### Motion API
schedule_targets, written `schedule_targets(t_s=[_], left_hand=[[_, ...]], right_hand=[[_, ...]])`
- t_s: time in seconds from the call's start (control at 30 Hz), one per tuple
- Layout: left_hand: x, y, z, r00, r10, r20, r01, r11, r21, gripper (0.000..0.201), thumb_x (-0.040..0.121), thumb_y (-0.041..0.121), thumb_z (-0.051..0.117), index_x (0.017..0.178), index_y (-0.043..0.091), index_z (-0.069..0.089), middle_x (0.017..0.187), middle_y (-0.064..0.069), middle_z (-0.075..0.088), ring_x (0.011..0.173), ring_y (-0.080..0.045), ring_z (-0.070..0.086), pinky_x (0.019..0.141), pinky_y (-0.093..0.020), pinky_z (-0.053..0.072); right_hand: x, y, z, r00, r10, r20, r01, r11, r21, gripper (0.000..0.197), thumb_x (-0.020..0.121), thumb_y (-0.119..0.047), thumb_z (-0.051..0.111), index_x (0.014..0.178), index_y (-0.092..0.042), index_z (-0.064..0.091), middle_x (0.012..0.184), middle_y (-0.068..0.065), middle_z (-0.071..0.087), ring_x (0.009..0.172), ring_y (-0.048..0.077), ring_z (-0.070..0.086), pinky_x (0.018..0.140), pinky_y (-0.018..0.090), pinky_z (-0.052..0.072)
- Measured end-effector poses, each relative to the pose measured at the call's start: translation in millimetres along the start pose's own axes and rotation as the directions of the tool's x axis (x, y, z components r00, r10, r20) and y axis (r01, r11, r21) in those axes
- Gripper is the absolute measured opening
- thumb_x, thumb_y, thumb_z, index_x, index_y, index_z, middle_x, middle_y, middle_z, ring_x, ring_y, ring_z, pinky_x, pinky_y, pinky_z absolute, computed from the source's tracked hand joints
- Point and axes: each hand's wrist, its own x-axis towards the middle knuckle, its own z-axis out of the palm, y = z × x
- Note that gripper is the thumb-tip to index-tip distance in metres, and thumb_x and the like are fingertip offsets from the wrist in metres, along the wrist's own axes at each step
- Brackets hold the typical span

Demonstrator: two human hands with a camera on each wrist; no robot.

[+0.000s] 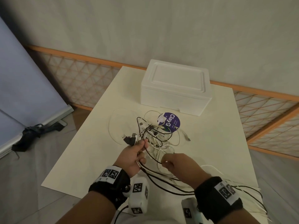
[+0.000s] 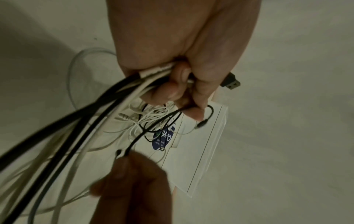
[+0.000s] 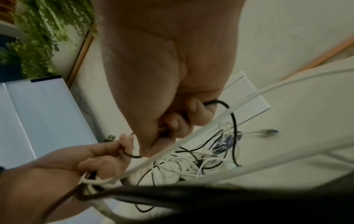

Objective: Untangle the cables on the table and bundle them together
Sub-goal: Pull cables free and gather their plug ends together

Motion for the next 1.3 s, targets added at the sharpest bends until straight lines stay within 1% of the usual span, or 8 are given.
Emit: schedule_targets(t_s=[0.33, 0.57, 0.77, 0.9, 1.03, 1.17, 1.23, 1.3], left_hand=[[11, 8, -8, 0.998, 0.024, 0.061, -0.026, 0.999, 0.029, 0.019, 0.097, 0.017, 0.05, 0.092, 0.012, 0.068, 0.07, 0.004, 0.058, 0.033, -0.004, 0.024, 0.036, -0.016, 0.03], [20, 8, -17, 0.998, 0.033, -0.047, -0.031, 0.999, 0.03, 0.019, 0.098, 0.018, 0.049, 0.09, 0.011, 0.065, 0.068, 0.002, 0.062, 0.032, -0.005, 0.026, 0.036, -0.017, 0.029], [24, 6, -22, 0.99, 0.024, -0.138, -0.011, 0.995, 0.096, 0.015, 0.097, 0.017, 0.053, 0.101, 0.005, 0.062, 0.098, -0.009, 0.072, 0.032, -0.005, 0.025, 0.036, -0.017, 0.031], [20, 9, -14, 0.996, 0.055, -0.066, -0.044, 0.985, 0.166, 0.023, 0.098, 0.023, 0.05, 0.087, 0.007, 0.064, 0.082, -0.006, 0.071, 0.033, -0.004, 0.028, 0.037, -0.017, 0.031], [12, 8, -1, 1.0, 0.012, -0.009, -0.01, 0.977, 0.211, 0.024, 0.096, 0.022, 0.054, 0.076, 0.009, 0.06, 0.067, -0.004, 0.062, 0.031, -0.003, 0.036, 0.036, -0.017, 0.029], [9, 5, -6, 1.0, -0.018, 0.001, 0.017, 0.988, 0.153, 0.026, 0.095, 0.025, 0.053, 0.075, 0.009, 0.056, 0.058, -0.001, 0.052, 0.031, -0.005, 0.025, 0.036, -0.016, 0.027], [7, 3, -11, 1.0, -0.03, -0.002, 0.03, 0.989, 0.145, 0.026, 0.095, 0.025, 0.053, 0.075, 0.009, 0.056, 0.058, 0.0, 0.05, 0.031, -0.005, 0.024, 0.036, -0.017, 0.027], [4, 1, -12, 0.999, -0.051, -0.005, 0.051, 0.985, 0.162, 0.025, 0.094, 0.026, 0.055, 0.076, 0.008, 0.058, 0.06, -0.002, 0.054, 0.032, -0.005, 0.024, 0.036, -0.018, 0.028]], right_hand=[[-19, 20, 0, 0.986, 0.168, -0.006, -0.168, 0.986, 0.011, 0.016, 0.092, -0.035, 0.054, 0.101, -0.033, 0.067, 0.076, -0.016, 0.057, 0.074, 0.001, 0.051, 0.074, 0.019, 0.043], [-25, 49, -23, 0.967, 0.244, -0.073, -0.241, 0.969, 0.047, 0.018, 0.092, -0.039, 0.056, 0.099, -0.03, 0.07, 0.097, -0.011, 0.069, 0.091, 0.009, 0.06, 0.081, 0.024, 0.045], [-43, 75, -60, 0.868, 0.378, -0.324, -0.385, 0.922, 0.046, 0.022, 0.089, -0.042, 0.061, 0.076, -0.024, 0.06, 0.061, -0.008, 0.059, 0.064, 0.012, 0.057, 0.061, 0.031, 0.047], [-36, 42, -71, 0.779, 0.419, -0.467, -0.24, 0.887, 0.396, 0.007, 0.091, -0.024, 0.061, 0.089, -0.03, 0.057, 0.058, -0.004, 0.063, 0.053, 0.007, 0.057, 0.051, 0.022, 0.045], [-17, -4, -54, 0.859, 0.34, -0.382, 0.086, 0.64, 0.763, 0.019, 0.093, -0.002, 0.053, 0.084, -0.015, 0.063, 0.065, 0.002, 0.067, 0.052, 0.008, 0.052, 0.046, 0.022, 0.04], [-19, -28, -66, 0.862, 0.164, -0.48, 0.443, 0.22, 0.869, 0.021, 0.093, -0.01, 0.047, 0.102, -0.009, 0.066, 0.108, 0.01, 0.069, 0.083, 0.018, 0.061, 0.066, 0.026, 0.048], [-19, -29, -69, 0.847, 0.099, -0.523, 0.497, 0.206, 0.843, 0.028, 0.091, -0.016, 0.054, 0.116, -0.017, 0.065, 0.128, 0.008, 0.061, 0.111, 0.024, 0.059, 0.089, 0.033, 0.049], [-12, -30, -61, 0.858, 0.086, -0.507, 0.473, 0.255, 0.843, 0.035, 0.089, -0.006, 0.049, 0.12, -0.014, 0.062, 0.14, 0.01, 0.051, 0.126, 0.027, 0.051, 0.107, 0.047, 0.038]])
